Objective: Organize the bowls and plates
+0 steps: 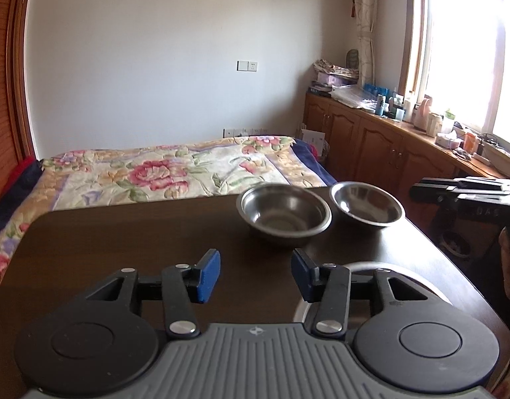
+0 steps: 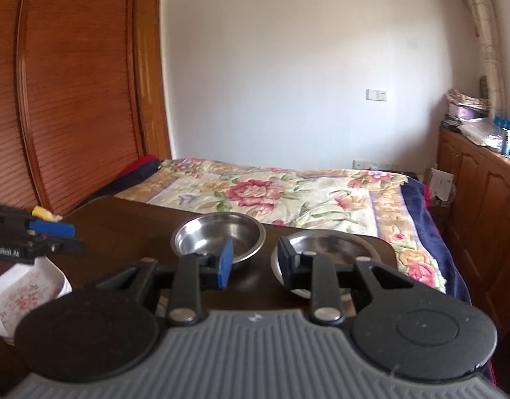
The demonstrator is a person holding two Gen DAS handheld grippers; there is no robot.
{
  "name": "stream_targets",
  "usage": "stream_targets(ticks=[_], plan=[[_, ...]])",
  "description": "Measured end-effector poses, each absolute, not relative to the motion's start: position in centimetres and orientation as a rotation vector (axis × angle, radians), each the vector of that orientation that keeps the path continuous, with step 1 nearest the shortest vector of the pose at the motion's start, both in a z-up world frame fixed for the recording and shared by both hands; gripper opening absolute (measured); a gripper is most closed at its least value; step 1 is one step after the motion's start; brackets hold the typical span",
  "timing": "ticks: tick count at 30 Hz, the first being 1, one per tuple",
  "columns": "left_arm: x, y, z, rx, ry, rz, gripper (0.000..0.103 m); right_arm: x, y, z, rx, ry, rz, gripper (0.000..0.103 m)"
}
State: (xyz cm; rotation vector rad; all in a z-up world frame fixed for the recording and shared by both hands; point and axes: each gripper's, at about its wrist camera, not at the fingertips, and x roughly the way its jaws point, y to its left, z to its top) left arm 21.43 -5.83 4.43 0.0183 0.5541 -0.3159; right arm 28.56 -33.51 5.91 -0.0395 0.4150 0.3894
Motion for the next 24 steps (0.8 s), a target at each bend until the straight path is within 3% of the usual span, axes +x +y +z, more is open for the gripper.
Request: stream_targets(ticks=[10, 17, 24], plan=[[25.6, -7.4, 4.9, 0.058, 0.565, -0.319, 0.054, 33.1, -32.1, 4.9, -0.080, 0.474, 0.429, 0.032], [28.3, -8.2, 3.9, 0.053, 0.607, -0.316, 0.054, 35.6, -30.8, 4.1, -0.084, 0.510, 0.452, 0.055], [30.4, -9.1, 2.8, 0.065, 0.641, -0.311, 0.054, 37.7, -29.7, 3.1, -0.105, 0.567, 0.468, 0.055]])
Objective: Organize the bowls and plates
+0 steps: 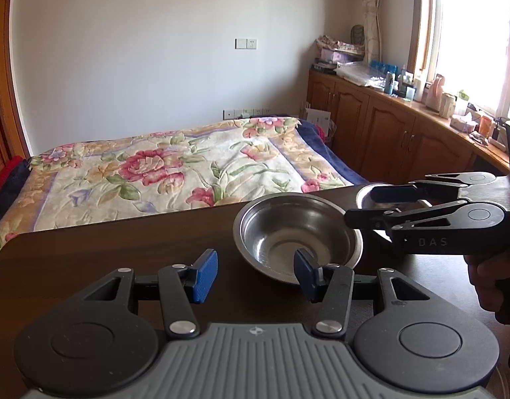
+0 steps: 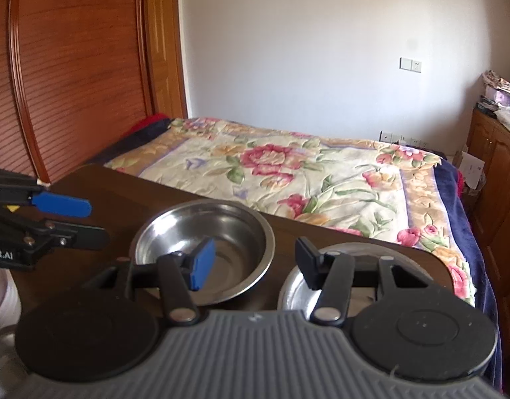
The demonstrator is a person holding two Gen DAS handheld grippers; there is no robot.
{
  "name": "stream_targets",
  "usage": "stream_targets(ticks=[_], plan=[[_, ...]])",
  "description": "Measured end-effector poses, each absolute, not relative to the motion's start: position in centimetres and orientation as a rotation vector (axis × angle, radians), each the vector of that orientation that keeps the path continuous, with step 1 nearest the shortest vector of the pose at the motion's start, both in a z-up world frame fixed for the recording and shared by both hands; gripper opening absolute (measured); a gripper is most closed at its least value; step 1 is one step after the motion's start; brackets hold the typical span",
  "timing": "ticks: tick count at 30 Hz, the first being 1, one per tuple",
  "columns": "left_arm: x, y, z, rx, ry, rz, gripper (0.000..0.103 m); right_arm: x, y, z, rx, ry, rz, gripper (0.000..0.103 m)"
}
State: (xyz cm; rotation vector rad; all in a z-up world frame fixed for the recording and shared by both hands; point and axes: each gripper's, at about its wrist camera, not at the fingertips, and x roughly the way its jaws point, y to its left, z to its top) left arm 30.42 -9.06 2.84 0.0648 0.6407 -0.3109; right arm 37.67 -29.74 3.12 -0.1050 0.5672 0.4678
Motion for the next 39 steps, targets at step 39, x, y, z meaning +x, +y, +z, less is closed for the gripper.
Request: stream_targets(ticks=[39], plan=[[33.1, -9.5, 0.7, 0.002, 0.744, -0.336, 0.033, 40.3, -27.5, 1.2, -0.146, 0.704, 0.497, 0.037]])
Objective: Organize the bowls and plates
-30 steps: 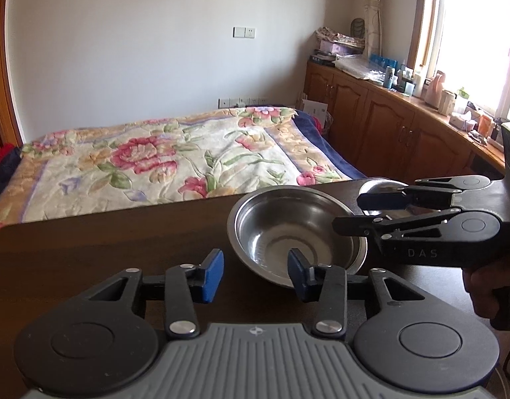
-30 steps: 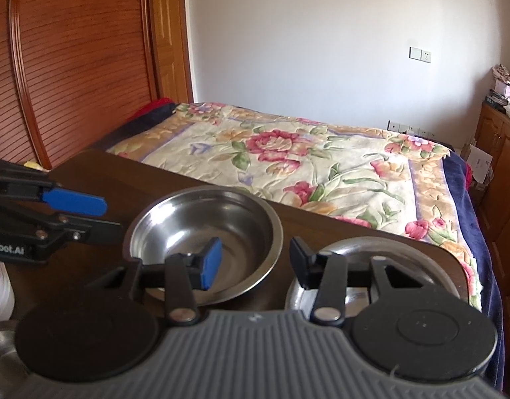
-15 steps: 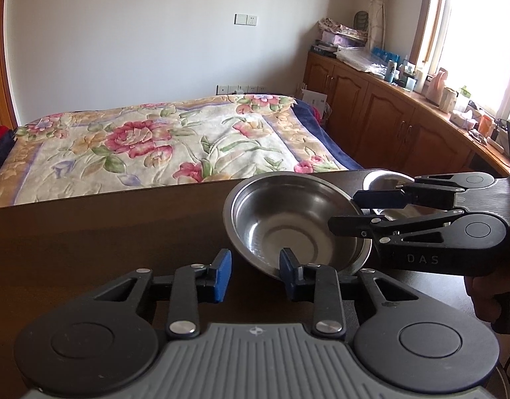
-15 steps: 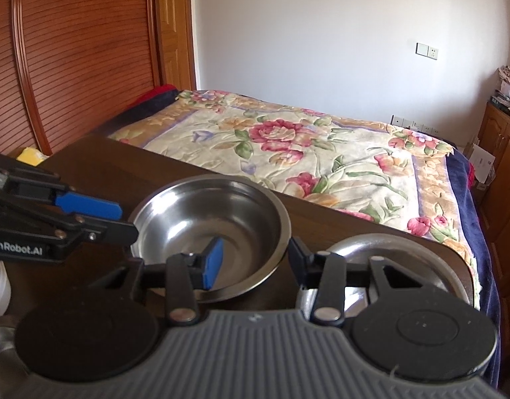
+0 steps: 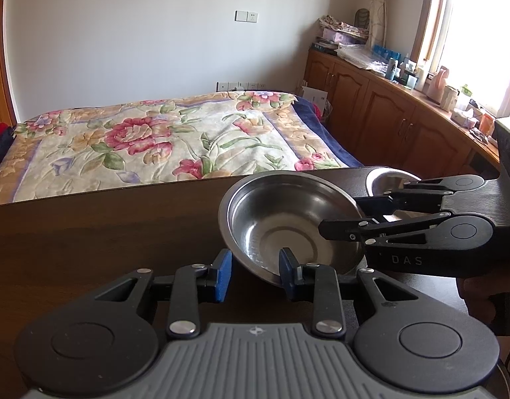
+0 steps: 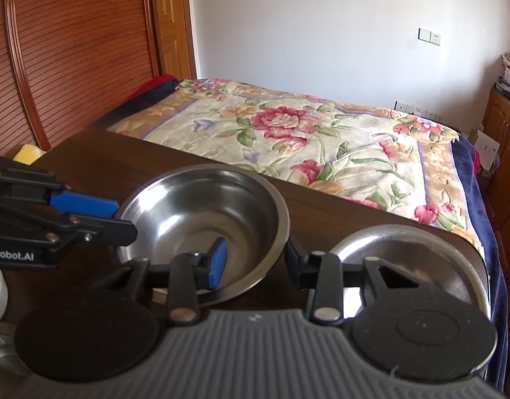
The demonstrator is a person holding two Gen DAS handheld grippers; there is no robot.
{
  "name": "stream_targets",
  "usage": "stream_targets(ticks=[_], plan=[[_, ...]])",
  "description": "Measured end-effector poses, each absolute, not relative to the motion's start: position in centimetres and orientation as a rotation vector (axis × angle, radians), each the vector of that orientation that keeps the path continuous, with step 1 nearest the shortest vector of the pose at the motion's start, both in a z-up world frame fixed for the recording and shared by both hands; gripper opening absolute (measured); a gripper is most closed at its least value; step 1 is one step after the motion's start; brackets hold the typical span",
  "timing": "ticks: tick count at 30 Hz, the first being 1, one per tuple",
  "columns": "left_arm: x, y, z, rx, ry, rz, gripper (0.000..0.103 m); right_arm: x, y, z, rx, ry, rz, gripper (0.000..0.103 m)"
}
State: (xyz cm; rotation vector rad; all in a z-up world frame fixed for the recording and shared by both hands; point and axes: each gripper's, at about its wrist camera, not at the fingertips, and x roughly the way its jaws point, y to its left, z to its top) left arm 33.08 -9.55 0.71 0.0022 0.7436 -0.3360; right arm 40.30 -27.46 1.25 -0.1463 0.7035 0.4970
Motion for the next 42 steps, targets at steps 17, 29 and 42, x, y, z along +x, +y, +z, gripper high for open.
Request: stream_targets(ticks=[17, 29, 42], plan=[[32.7, -9.3, 0.6, 0.000, 0.752, -0.318, 0.033, 39.4, -28.2, 1.3, -0.103, 0.698, 0.511, 0.026], [30.7, -9.0, 3.1, -0.020, 0.678, -0.346, 0.032, 38.1, -29.5, 3.1, -0.037, 0.653, 0.511, 0.021], [28.3, -8.5, 5.0, -0.073, 0.622, -0.382, 0.032, 36.5, -30.8, 4.5, 0.043, 0.600, 0.494, 0.017]])
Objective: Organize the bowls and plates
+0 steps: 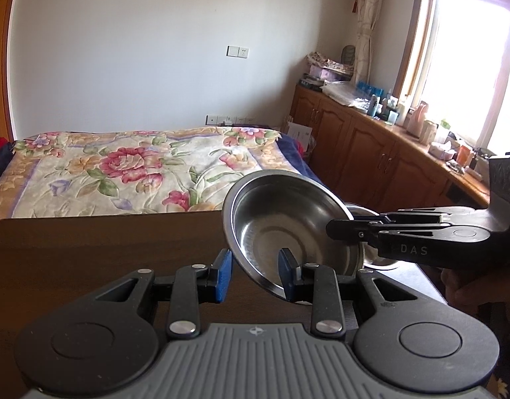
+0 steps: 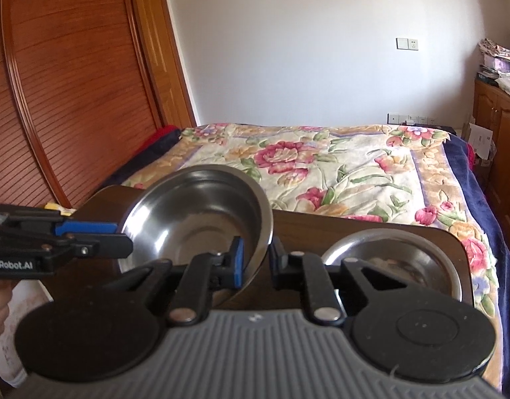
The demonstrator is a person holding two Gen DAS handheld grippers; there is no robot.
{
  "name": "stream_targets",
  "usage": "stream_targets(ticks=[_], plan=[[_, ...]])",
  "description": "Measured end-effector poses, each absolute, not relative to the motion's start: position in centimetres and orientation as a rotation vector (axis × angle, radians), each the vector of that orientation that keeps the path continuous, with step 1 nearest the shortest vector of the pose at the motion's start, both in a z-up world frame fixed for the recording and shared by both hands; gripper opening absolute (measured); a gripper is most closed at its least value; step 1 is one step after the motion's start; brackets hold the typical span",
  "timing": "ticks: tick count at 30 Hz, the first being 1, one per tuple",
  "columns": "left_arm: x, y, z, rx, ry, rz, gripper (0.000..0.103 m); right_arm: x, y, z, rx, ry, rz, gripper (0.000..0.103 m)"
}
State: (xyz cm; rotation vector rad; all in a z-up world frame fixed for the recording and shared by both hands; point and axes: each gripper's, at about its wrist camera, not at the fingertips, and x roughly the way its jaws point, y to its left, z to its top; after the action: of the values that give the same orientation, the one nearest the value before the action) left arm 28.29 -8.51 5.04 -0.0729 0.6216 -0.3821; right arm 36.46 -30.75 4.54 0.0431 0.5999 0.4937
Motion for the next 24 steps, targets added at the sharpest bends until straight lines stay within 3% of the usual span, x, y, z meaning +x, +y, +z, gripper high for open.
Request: stream_targets(ticks=[24], plan=[[17.8, -7.6, 5.6, -0.051, 0.585, -0.440, 0.032, 27.2, -31.5, 5.4, 0.095, 0.590, 0.505, 0.017]])
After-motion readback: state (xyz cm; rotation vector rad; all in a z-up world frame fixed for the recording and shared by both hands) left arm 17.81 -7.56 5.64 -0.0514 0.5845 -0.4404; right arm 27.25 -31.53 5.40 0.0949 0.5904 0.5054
